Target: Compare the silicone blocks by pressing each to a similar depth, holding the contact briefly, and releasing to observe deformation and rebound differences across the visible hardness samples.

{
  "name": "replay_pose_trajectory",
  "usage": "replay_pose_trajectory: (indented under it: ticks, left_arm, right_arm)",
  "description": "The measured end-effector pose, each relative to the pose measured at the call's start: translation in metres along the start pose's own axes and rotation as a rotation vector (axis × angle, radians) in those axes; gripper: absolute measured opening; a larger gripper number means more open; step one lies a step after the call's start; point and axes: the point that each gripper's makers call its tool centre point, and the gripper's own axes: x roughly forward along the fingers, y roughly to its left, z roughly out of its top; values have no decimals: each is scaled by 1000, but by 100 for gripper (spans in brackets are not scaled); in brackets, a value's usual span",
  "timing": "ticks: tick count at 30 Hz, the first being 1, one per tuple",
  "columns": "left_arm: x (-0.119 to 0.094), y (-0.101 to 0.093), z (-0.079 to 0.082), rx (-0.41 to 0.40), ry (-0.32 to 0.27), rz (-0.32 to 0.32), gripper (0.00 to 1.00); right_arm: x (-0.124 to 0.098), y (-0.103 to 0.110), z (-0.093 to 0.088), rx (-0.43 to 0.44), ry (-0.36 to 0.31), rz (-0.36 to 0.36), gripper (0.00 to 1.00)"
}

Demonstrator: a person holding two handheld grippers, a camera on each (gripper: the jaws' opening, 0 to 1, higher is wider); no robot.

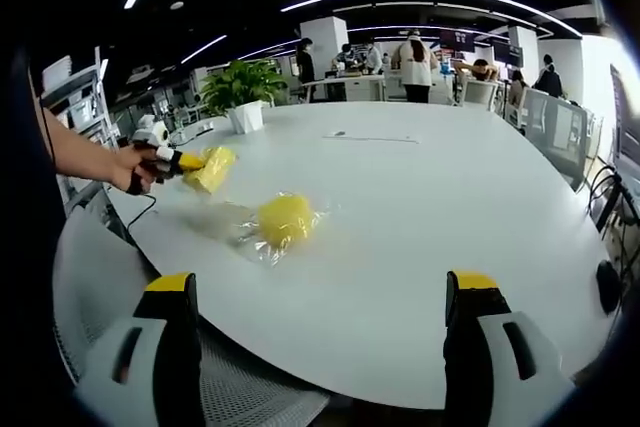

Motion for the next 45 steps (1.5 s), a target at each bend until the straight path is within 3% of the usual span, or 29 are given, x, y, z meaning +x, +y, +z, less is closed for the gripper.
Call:
replay_pose_trajectory:
  ticks: [3,5,10,13,14,16,19,27,30,41,45]
  left_arm:
    - [-4,-20,29,91,-97,-56,2]
    - [-8,-32,44,97,-178,-113,2]
    - [-17,-54,66,116,-222,-162,2]
    - [-19,-60,67,170,-195,-158,2]
    - [-20,-67,72,211,-213,-166,2]
    - [-24,-74,81,218,-251,-151,3]
    - [-27,-79,88,312,-264,-128,2]
    - [-32,-110,98,441,-266,-165,2]
    - [-34,-109,105,484,-291,-107,3]
    - [-41,-128,107,459,-300,-161,3]
    - [-39,-139,97,506,-276,-178,3]
  right_arm:
    - [3,1,6,-9,-6,8,97]
    - [5,1,6,-7,-2,13,97]
    - [4,2,14,31,-32,14,97]
    - [5,-1,16,45,-43,11,97]
    - [5,-1,16,45,-44,11,97]
    - [4,0,19,43,-49,11,97]
    - [3,-1,25,78,-73,11,97]
    - [2,2,45,62,-101,20,96]
    - [2,2,53,70,-122,24,96]
    - [8,19,101,51,-187,85,96]
    - [7,33,115,-1,-189,130,96]
